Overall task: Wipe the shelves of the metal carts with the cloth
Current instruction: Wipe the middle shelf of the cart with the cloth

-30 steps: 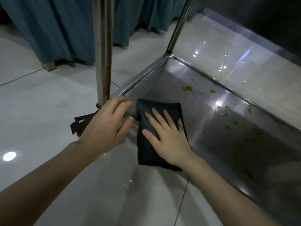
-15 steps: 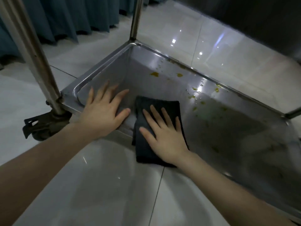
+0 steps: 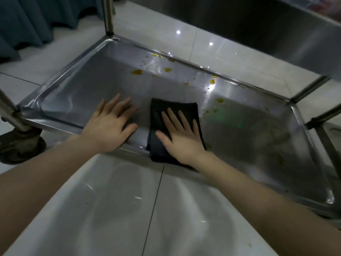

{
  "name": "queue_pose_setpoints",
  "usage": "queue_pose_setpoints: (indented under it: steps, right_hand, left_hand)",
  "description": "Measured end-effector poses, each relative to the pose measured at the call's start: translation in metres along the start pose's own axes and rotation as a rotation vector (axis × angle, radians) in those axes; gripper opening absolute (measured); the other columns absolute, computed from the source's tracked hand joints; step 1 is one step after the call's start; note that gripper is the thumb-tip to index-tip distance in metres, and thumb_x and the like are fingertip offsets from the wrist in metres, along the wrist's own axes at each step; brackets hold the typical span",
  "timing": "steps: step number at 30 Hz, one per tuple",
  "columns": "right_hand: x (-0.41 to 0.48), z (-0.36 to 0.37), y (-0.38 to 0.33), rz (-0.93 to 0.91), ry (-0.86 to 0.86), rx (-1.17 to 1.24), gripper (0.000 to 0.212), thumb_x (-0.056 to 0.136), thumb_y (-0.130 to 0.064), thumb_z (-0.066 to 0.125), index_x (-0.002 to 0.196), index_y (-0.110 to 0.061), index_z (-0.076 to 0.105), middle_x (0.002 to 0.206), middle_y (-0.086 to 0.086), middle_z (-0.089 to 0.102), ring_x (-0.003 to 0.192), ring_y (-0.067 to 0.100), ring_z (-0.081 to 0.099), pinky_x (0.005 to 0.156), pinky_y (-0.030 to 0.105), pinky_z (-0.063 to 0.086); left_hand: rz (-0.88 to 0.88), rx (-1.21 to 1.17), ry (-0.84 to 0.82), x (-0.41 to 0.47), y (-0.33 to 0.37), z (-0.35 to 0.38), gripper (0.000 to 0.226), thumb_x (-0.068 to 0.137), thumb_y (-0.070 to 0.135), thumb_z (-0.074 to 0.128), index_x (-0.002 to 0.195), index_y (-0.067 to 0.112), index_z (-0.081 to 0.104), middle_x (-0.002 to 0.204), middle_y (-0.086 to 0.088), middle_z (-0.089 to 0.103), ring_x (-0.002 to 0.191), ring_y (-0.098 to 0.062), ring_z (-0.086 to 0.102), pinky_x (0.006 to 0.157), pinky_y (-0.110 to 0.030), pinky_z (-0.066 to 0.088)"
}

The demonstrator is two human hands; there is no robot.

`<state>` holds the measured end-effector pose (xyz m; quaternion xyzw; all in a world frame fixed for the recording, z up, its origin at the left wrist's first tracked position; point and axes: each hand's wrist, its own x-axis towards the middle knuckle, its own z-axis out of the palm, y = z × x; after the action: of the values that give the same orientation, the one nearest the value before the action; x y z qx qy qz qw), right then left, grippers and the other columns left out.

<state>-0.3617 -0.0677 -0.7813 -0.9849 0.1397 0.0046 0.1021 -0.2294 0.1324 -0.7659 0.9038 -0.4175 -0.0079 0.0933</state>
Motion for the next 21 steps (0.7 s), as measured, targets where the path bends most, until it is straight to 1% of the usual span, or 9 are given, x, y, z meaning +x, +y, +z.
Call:
queue_pose_setpoints:
  steps: [3,5,6,8,10,13,15,18,21]
  right_hand:
    - [-0.07,-0.002,0.013,-0.058,0.057,-0.043,0.069,0.093,-0.07,0.004,0.154,-0.038,0.012,0.163,-0.016,0.008,0.15,0.014,0.002,0.118,0.05,0.006]
    - [-0.066,-0.005,0.016,-0.021,0.063,-0.02,0.072,0.09,-0.071,0.012,0.153,-0.037,0.017,0.162,-0.015,0.013,0.15,0.014,0.005,0.117,0.053,0.008]
    - [-0.052,-0.005,0.016,0.016,0.064,-0.008,0.076,0.086,-0.071,0.015,0.153,-0.035,0.018,0.162,-0.014,0.013,0.15,0.014,0.004,0.117,0.055,0.005]
    - [-0.014,-0.004,0.02,0.096,0.07,-0.032,0.085,0.08,-0.072,0.011,0.155,-0.033,0.011,0.164,-0.01,0.004,0.15,0.014,-0.003,0.117,0.056,-0.003]
    - [0.03,-0.006,0.033,0.184,0.071,-0.022,0.082,0.087,-0.073,0.011,0.156,-0.031,0.003,0.164,-0.006,-0.007,0.15,0.014,-0.009,0.116,0.054,-0.011]
    - [0.059,-0.011,0.048,0.255,0.049,0.004,0.077,0.094,-0.071,0.017,0.156,-0.029,0.003,0.164,-0.005,-0.009,0.15,0.016,-0.011,0.116,0.051,-0.013]
    - [0.04,-0.008,0.045,0.211,0.052,-0.005,0.076,0.093,-0.072,0.016,0.156,-0.03,0.005,0.164,-0.007,-0.005,0.15,0.016,-0.009,0.117,0.047,-0.01]
    - [-0.04,-0.003,0.041,0.082,0.106,-0.005,0.076,0.09,-0.076,0.008,0.155,-0.035,0.008,0.164,-0.012,0.001,0.149,0.01,-0.002,0.118,0.041,-0.003]
    - [-0.097,-0.005,0.05,0.054,0.087,0.02,0.073,0.091,-0.076,0.005,0.154,-0.038,0.007,0.163,-0.015,0.003,0.148,0.006,0.0,0.118,0.039,0.002]
  left_hand:
    - [0.027,-0.035,0.038,0.009,0.025,-0.001,0.07,0.085,0.054,0.022,0.147,0.027,0.038,0.158,-0.001,0.028,0.15,-0.024,0.011,0.12,-0.046,0.007]
    - [0.022,-0.139,0.057,0.014,0.051,0.003,0.065,0.087,0.049,0.028,0.146,0.025,0.04,0.156,-0.002,0.032,0.148,-0.025,0.018,0.119,-0.045,0.012]
    - [0.024,-0.167,0.056,0.015,0.063,0.007,0.065,0.088,0.048,0.028,0.147,0.025,0.039,0.156,-0.003,0.032,0.147,-0.025,0.019,0.119,-0.043,0.014]
    - [0.042,-0.131,0.066,0.015,0.076,0.015,0.066,0.088,0.05,0.027,0.149,0.025,0.035,0.157,-0.003,0.03,0.147,-0.026,0.019,0.118,-0.042,0.013]
    - [0.041,-0.1,0.072,0.015,0.075,0.016,0.067,0.088,0.051,0.024,0.15,0.027,0.031,0.159,-0.001,0.026,0.149,-0.024,0.014,0.119,-0.042,0.01]
    - [0.04,-0.114,0.057,0.014,0.072,0.014,0.07,0.087,0.052,0.023,0.152,0.026,0.027,0.161,0.001,0.021,0.15,-0.022,0.007,0.12,-0.042,0.009]
    - [0.046,-0.105,0.055,0.012,0.074,0.014,0.07,0.087,0.052,0.024,0.152,0.025,0.027,0.16,0.0,0.022,0.15,-0.023,0.008,0.12,-0.042,0.009]
    - [0.041,-0.069,0.062,0.01,0.076,0.013,0.07,0.087,0.051,0.024,0.152,0.025,0.028,0.16,-0.003,0.024,0.15,-0.026,0.011,0.12,-0.045,0.009]
    - [0.097,-0.046,0.079,0.013,0.086,0.012,0.069,0.088,0.051,0.025,0.151,0.024,0.031,0.157,-0.006,0.03,0.148,-0.028,0.018,0.118,-0.047,0.013]
